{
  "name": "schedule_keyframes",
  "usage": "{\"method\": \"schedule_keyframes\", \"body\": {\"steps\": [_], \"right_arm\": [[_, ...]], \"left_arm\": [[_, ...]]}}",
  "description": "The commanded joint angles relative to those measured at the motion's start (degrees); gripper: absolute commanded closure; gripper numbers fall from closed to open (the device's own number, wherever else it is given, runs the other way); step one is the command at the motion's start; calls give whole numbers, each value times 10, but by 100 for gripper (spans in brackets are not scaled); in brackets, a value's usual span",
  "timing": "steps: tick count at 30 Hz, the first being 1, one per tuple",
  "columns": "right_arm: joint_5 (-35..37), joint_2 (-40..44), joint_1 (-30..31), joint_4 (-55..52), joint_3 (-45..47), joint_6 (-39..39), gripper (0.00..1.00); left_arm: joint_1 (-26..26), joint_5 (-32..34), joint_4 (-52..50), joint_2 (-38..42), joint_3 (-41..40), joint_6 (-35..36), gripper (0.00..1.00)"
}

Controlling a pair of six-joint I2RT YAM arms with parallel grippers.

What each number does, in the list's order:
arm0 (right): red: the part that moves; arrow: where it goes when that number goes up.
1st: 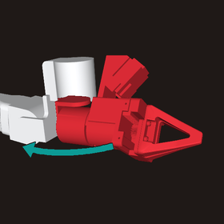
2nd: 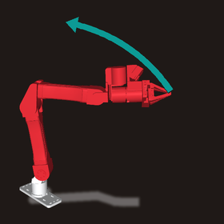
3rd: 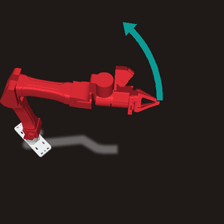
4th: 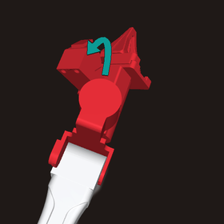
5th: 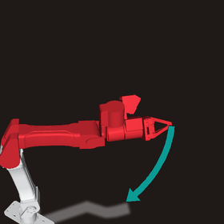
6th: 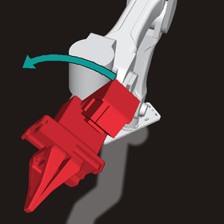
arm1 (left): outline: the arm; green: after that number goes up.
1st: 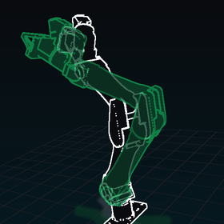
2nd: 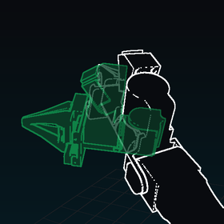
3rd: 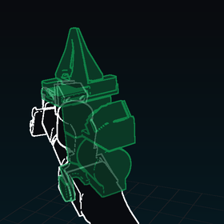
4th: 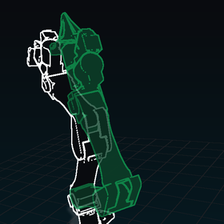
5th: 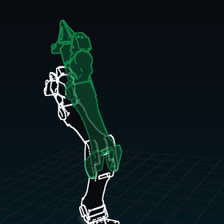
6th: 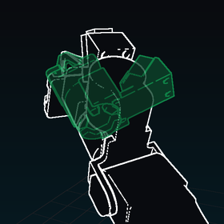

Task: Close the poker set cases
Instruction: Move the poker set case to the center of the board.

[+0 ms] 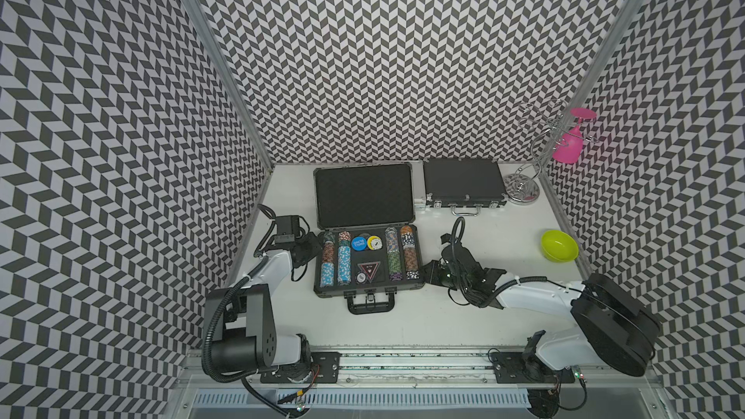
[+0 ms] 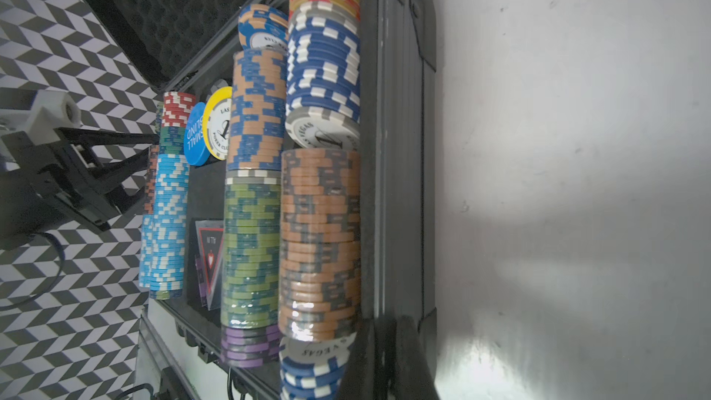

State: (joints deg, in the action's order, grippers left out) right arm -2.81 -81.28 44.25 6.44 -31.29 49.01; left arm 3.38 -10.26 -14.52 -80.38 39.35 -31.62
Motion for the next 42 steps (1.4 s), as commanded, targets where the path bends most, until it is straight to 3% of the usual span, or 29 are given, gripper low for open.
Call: {"method": "schedule_keyframes", "body": {"steps": [1, 14, 24, 34, 37, 42], "right_arm": [[39, -8, -31, -124, 37, -20, 100], [44, 43, -140, -170, 55, -79, 98], [45, 50, -173, -176, 70, -94, 97], [38, 51, -212, -180, 67, -122, 94], [37, 50, -215, -193, 48, -137, 85], [35, 75, -215, -232, -6, -167, 62]], "left_arm": [[-62, -37, -22, -40, -10, -31, 54], [-172, -27, 17, -102, 21, -81, 55], [-222, -42, 48, -133, 36, -91, 56], [-238, -53, 39, -139, 59, -75, 57], [-235, -38, 24, -131, 63, -71, 55], [-208, -11, -18, -99, 87, -48, 51]]}}
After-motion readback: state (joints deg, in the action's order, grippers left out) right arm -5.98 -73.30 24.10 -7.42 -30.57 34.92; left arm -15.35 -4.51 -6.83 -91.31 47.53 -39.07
